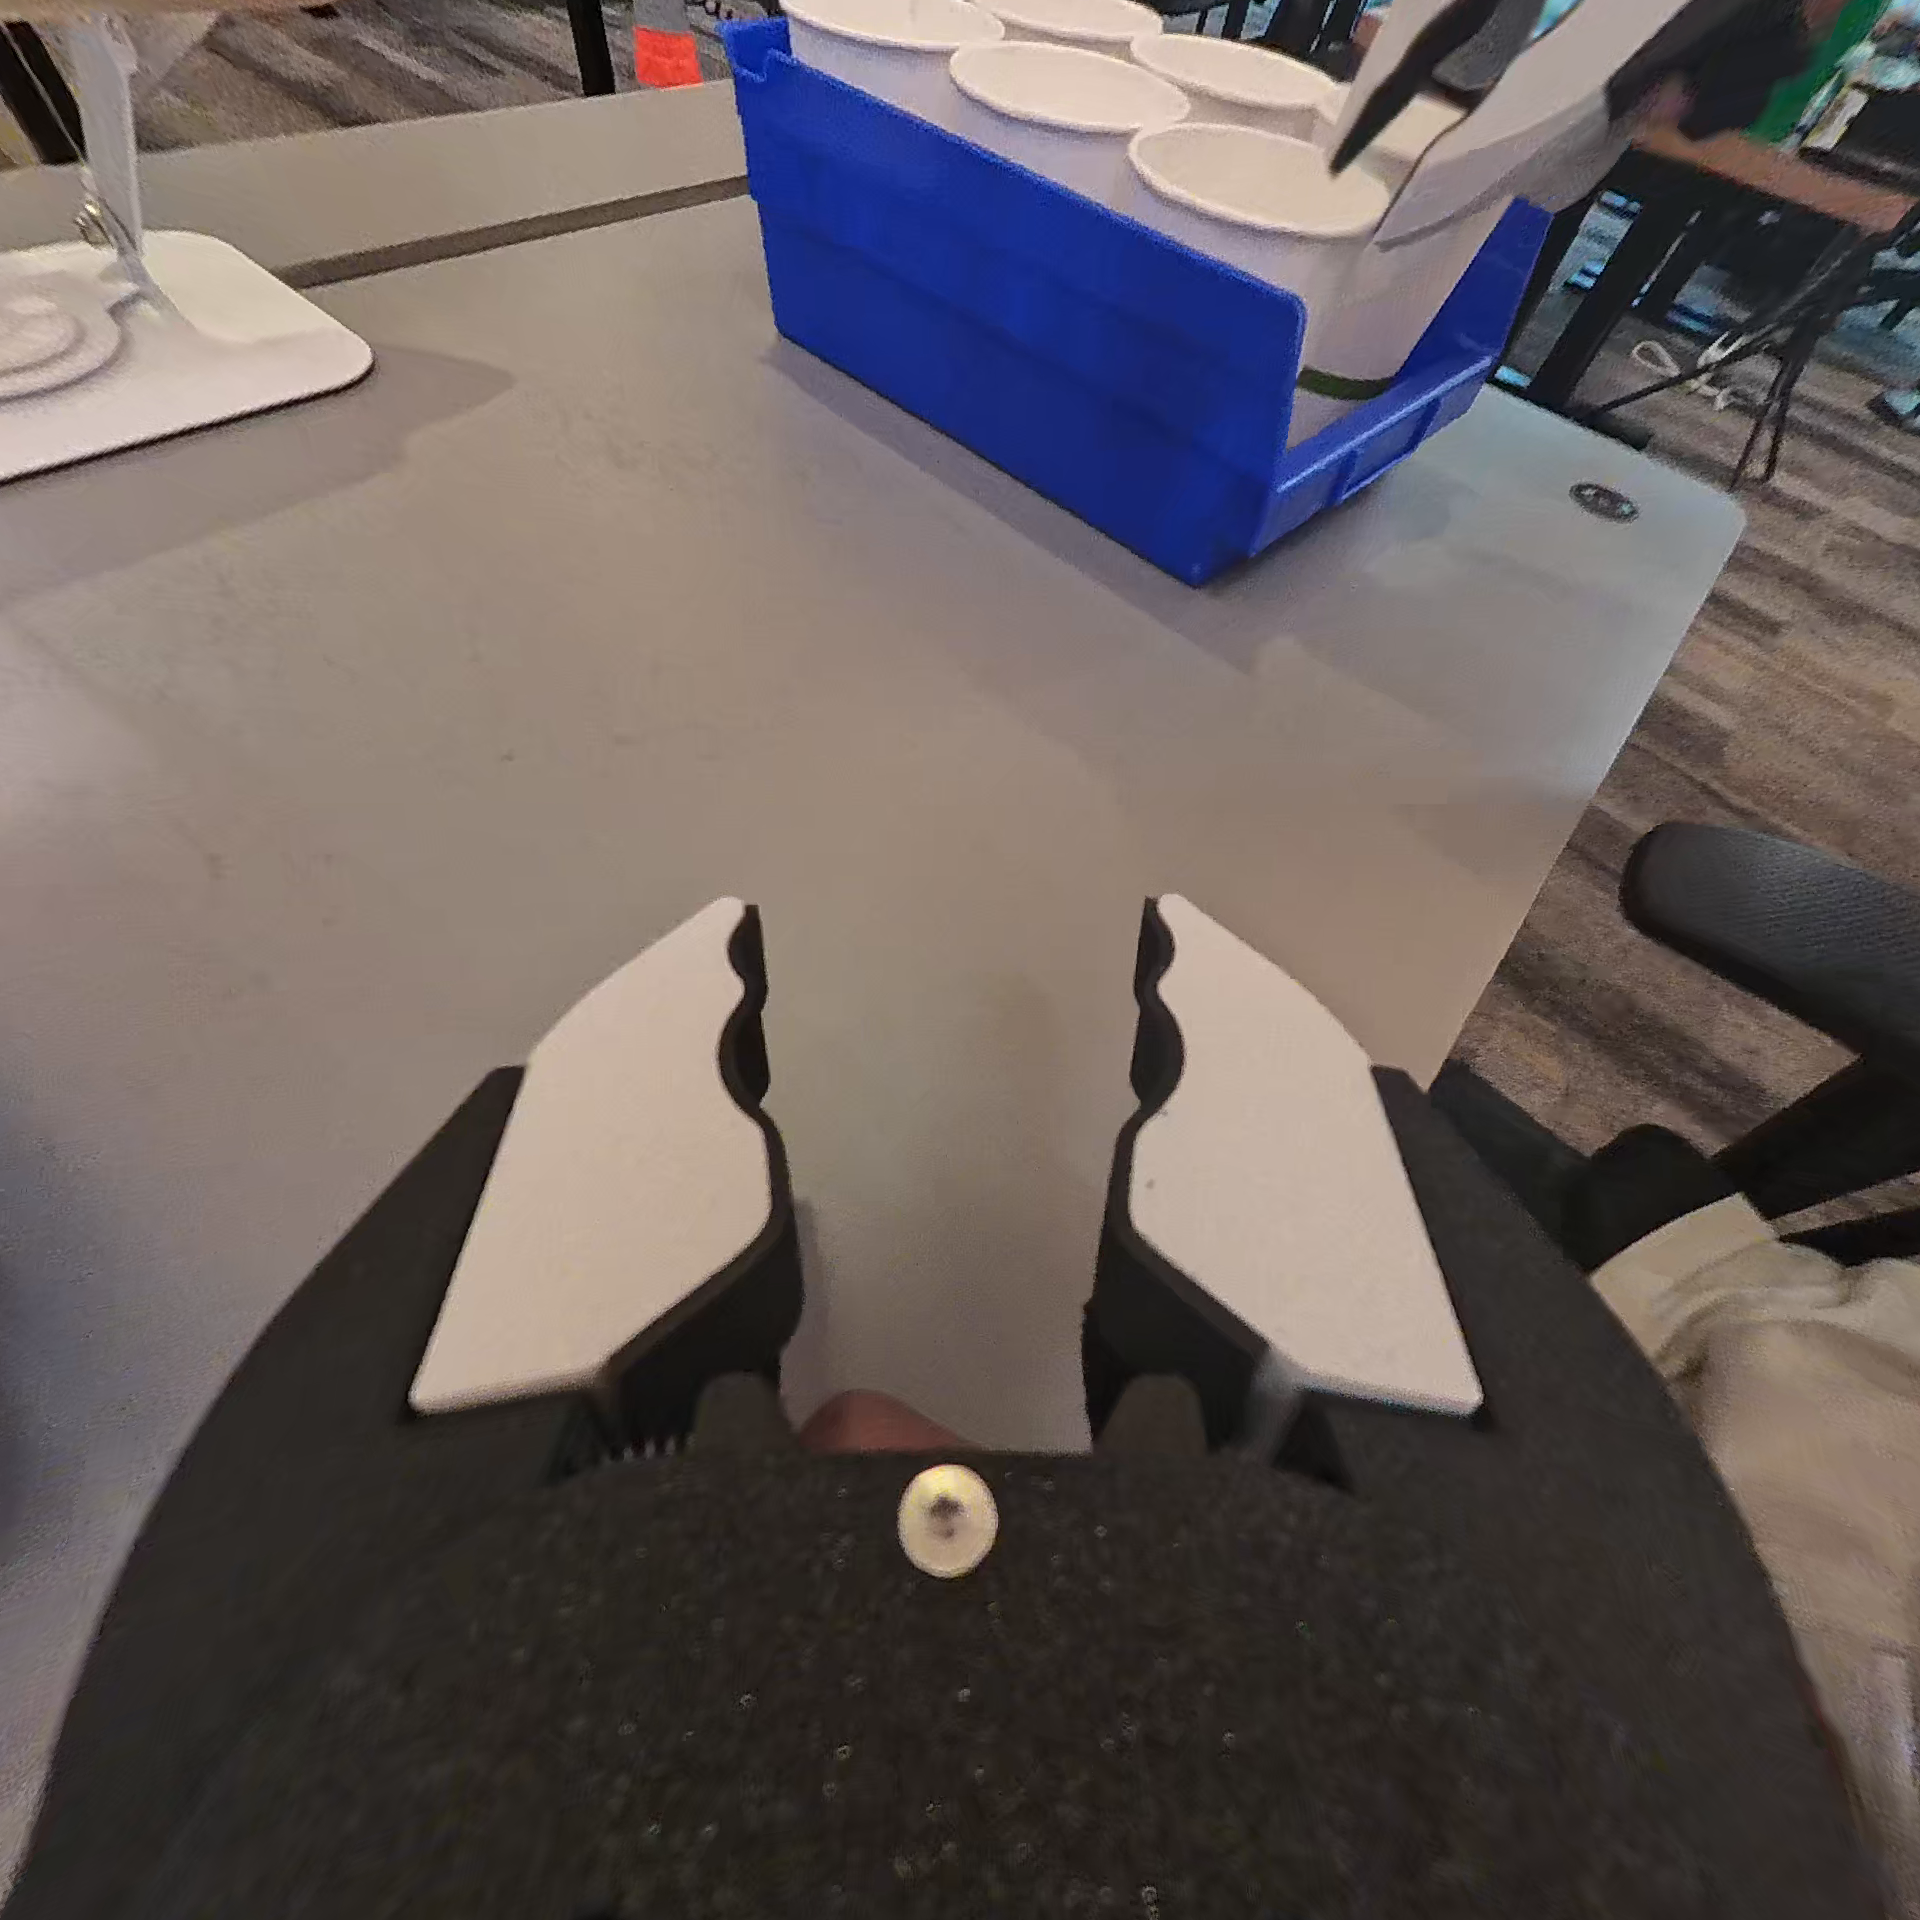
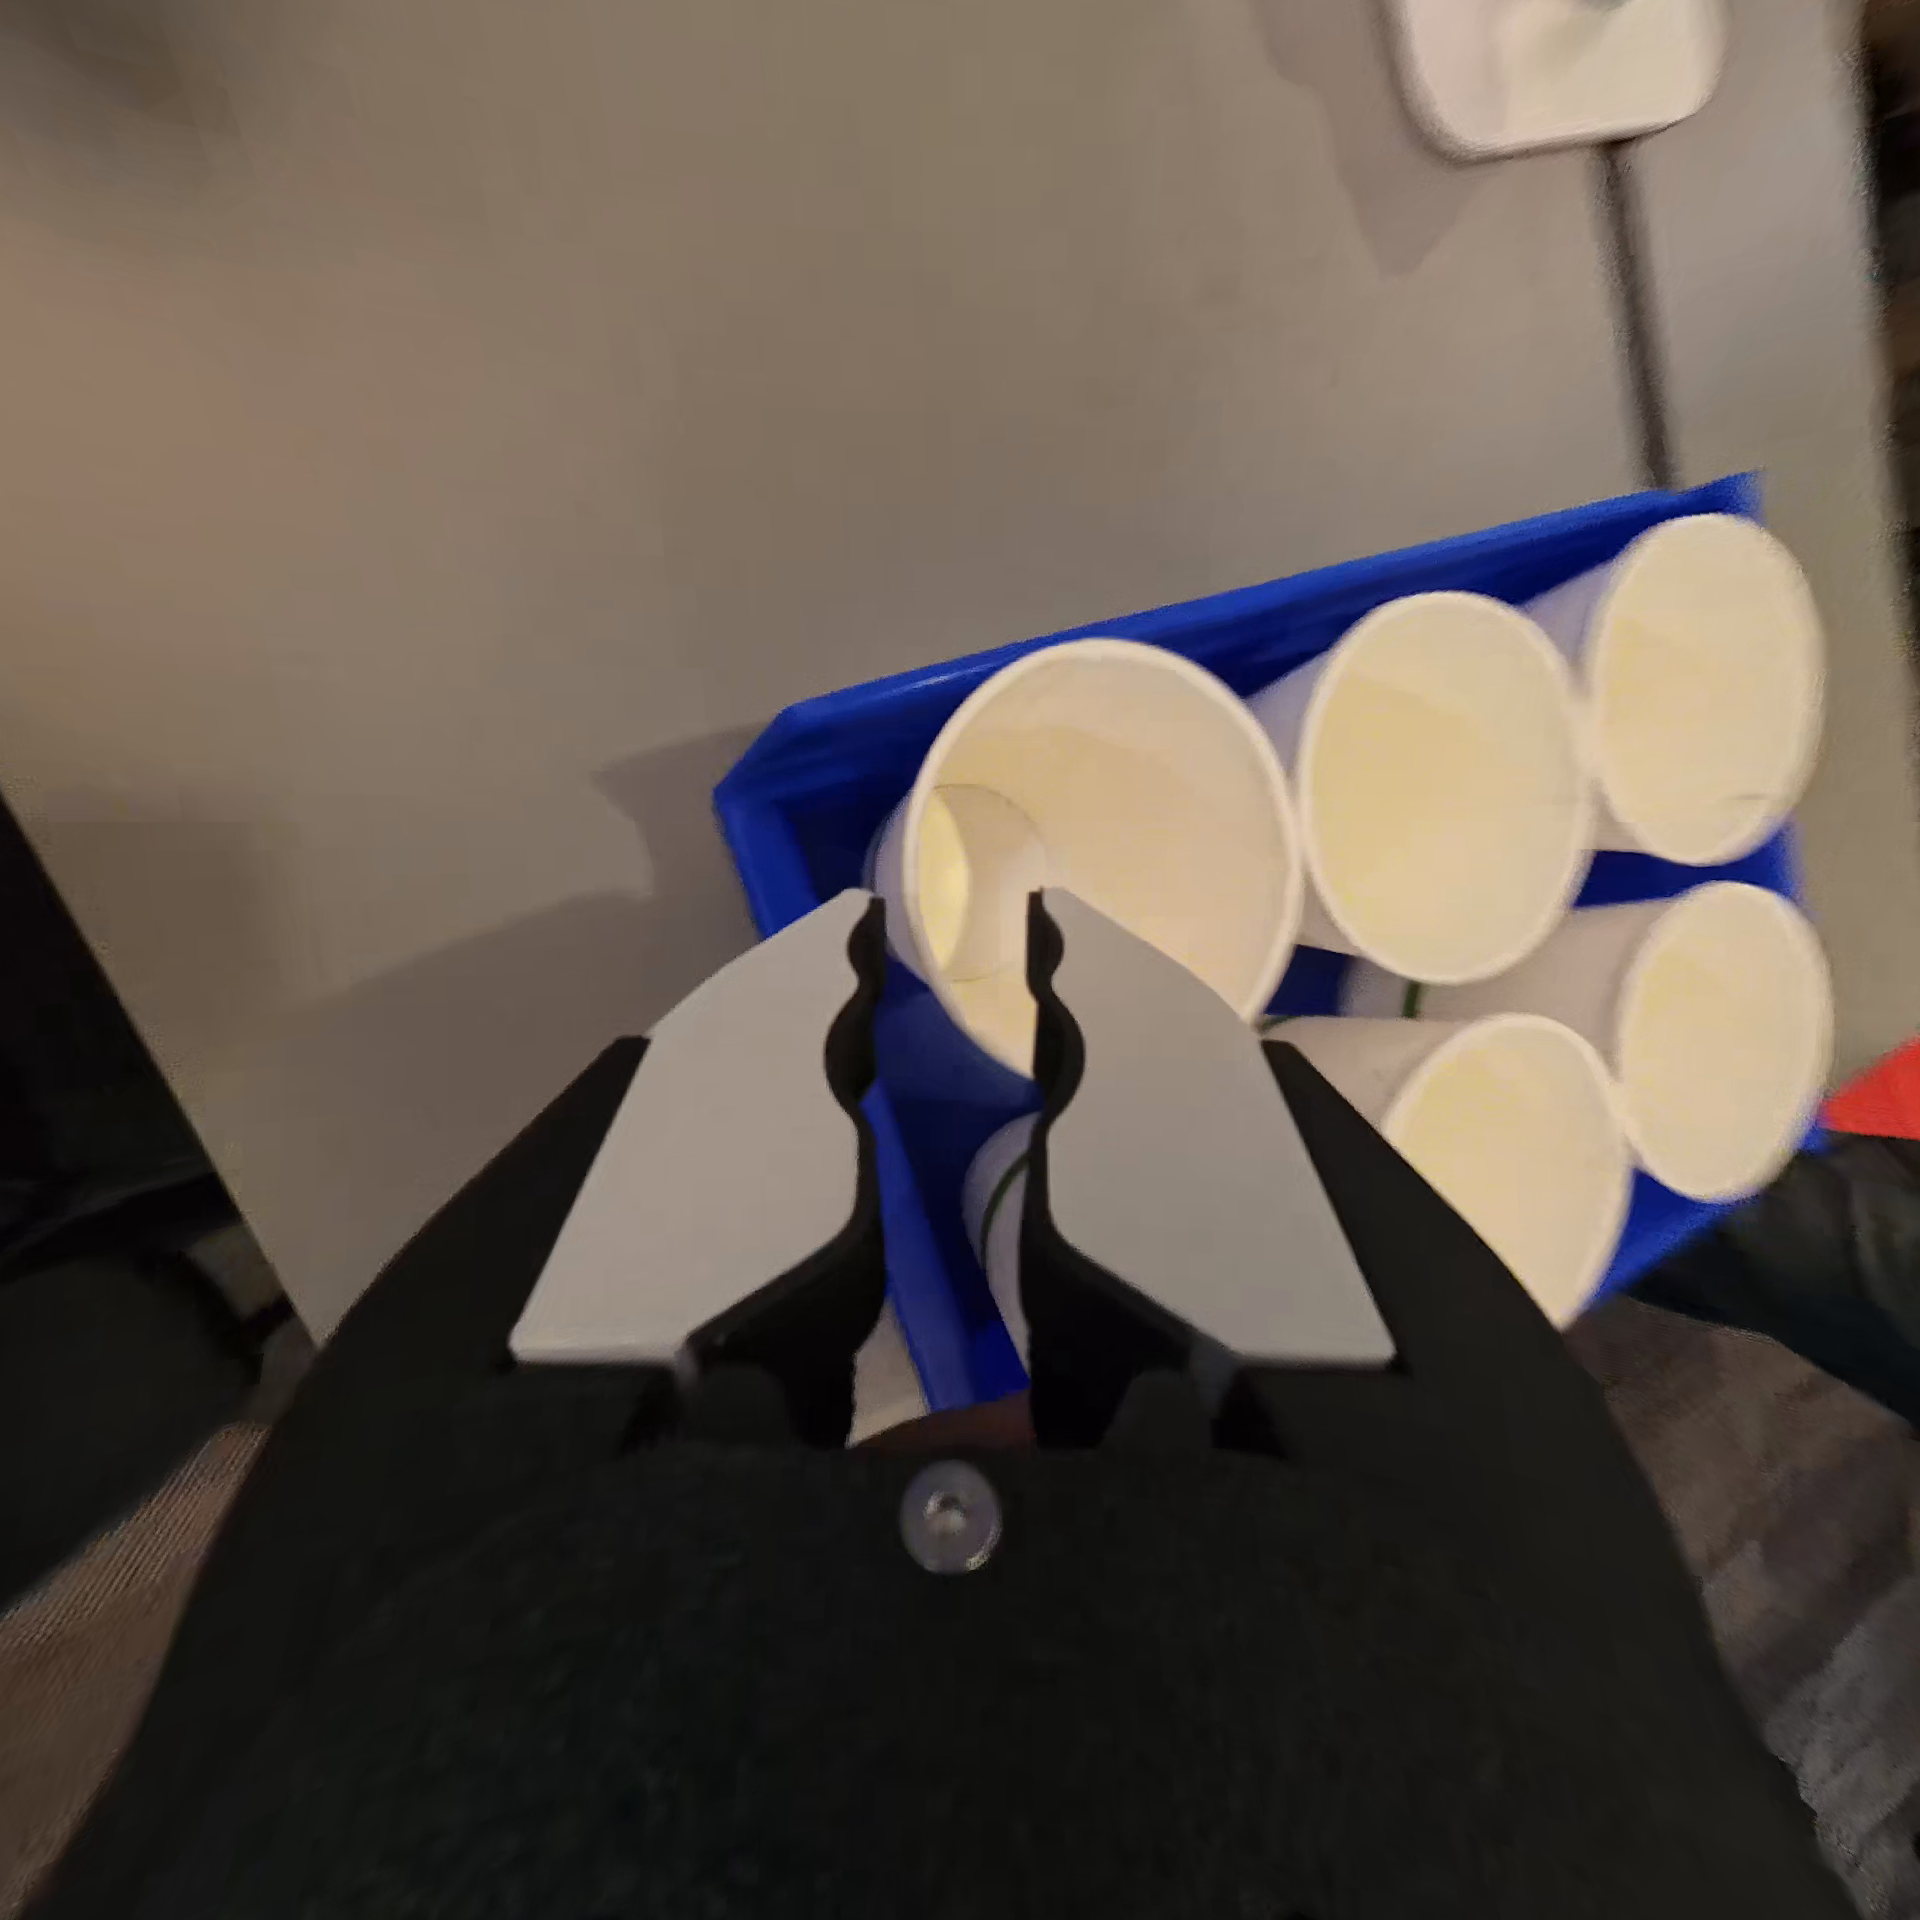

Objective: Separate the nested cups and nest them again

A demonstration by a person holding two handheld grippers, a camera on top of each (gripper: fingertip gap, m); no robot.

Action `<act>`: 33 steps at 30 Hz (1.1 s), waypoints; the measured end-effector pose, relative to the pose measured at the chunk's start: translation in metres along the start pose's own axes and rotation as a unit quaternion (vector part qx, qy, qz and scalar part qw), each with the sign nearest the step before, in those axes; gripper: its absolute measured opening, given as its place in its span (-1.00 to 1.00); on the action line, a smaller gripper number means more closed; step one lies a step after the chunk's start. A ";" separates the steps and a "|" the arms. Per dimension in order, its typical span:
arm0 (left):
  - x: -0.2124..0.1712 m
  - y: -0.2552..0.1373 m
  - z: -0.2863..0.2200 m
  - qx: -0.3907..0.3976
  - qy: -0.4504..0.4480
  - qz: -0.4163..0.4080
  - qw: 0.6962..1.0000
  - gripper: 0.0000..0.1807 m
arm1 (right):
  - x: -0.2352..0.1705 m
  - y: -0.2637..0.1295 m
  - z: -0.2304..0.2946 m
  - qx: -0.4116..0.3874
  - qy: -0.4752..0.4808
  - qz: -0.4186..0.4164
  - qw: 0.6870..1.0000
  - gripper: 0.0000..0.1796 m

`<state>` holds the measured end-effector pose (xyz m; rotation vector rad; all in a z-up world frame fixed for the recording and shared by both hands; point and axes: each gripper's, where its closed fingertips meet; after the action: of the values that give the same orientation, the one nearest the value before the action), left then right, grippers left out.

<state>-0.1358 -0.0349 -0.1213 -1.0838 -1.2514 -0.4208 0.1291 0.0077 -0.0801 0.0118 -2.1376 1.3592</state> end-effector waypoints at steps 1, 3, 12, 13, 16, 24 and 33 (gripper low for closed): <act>0.002 0.003 -0.004 -0.005 -0.012 -0.003 1.000 -0.25 | 0.005 -0.014 -0.003 -0.030 0.008 -0.030 0.999 -0.69; 0.009 0.014 -0.017 -0.017 -0.033 -0.011 0.999 -0.26 | 0.011 -0.045 -0.007 -0.095 0.041 -0.105 0.989 -0.70; 0.072 0.131 -0.066 0.077 0.022 -0.015 0.997 -0.28 | -0.139 -0.059 -0.043 -0.342 0.414 -0.188 0.822 -0.53; 0.077 0.146 -0.067 0.093 0.017 -0.016 0.995 -0.30 | -0.149 -0.051 -0.038 -0.343 0.440 -0.192 0.807 -0.54; 0.079 0.186 -0.078 0.112 -0.012 -0.007 0.994 -0.35 | -0.160 -0.037 -0.033 -0.341 0.477 -0.224 0.778 -0.57; 0.080 0.223 -0.085 0.175 -0.053 -0.016 0.983 -0.79 | -0.161 -0.011 -0.058 -0.329 0.492 -0.209 0.778 -0.85; 0.079 0.213 -0.049 0.275 -0.043 -0.009 0.960 -0.97 | -0.141 -0.008 -0.041 -0.357 0.548 -0.228 0.722 -0.97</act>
<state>0.0811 0.0471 -0.1368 -0.6192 -1.3477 -0.0261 0.2667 -0.0048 -0.1303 -0.4344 -1.2959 0.0362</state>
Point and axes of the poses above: each gripper's, where its closed fingertips meet, y out along the fingers, x out of its top, z = x × y across the jaws, and after that the axes turned 3 degrees about y, right-handed
